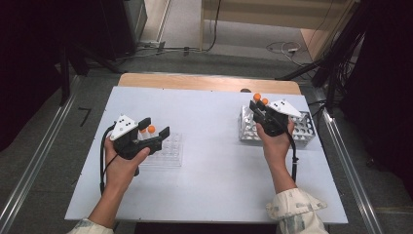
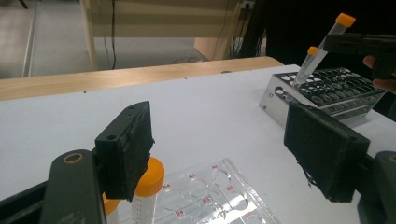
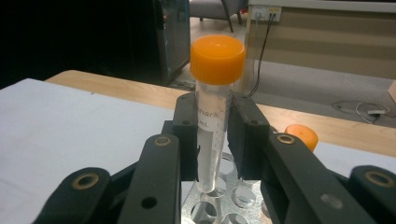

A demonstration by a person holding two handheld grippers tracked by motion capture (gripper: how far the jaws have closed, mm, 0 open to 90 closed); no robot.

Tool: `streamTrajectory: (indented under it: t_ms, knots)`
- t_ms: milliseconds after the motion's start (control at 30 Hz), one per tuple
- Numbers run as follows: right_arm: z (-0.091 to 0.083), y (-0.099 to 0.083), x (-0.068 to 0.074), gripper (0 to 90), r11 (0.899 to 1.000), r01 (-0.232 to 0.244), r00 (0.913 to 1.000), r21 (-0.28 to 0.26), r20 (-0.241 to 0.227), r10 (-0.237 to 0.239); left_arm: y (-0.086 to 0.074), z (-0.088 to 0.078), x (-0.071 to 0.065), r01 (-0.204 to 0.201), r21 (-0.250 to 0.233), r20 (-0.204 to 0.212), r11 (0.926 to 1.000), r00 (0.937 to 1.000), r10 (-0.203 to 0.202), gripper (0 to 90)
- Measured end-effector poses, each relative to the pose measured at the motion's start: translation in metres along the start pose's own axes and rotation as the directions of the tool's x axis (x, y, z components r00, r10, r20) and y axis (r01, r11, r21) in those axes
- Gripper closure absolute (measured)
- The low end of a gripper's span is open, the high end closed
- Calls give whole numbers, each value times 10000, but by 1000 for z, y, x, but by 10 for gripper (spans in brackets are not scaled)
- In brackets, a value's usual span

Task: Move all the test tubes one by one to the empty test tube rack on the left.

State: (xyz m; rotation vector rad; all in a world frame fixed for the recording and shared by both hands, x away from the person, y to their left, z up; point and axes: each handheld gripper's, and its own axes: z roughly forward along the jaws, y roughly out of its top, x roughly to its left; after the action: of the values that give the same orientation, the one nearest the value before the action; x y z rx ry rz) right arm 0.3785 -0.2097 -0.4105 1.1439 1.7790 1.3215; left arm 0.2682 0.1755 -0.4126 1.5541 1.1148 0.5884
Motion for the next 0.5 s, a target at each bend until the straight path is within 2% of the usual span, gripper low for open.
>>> streamTrajectory:
  t_ms: [267, 500]
  knots:
    - [-14, 7, 7, 717, 10000, 14, 9991, -31, -418, -15, 0, -1, -2, -23, 9, 74, 10000, 10000, 23, 252]
    - [-21, 5, 21, 717, 9993, 338, 9953, 187, -912, -320, 1, -1, -6, -153, -30, 193, 9999, 9997, 154, 255]
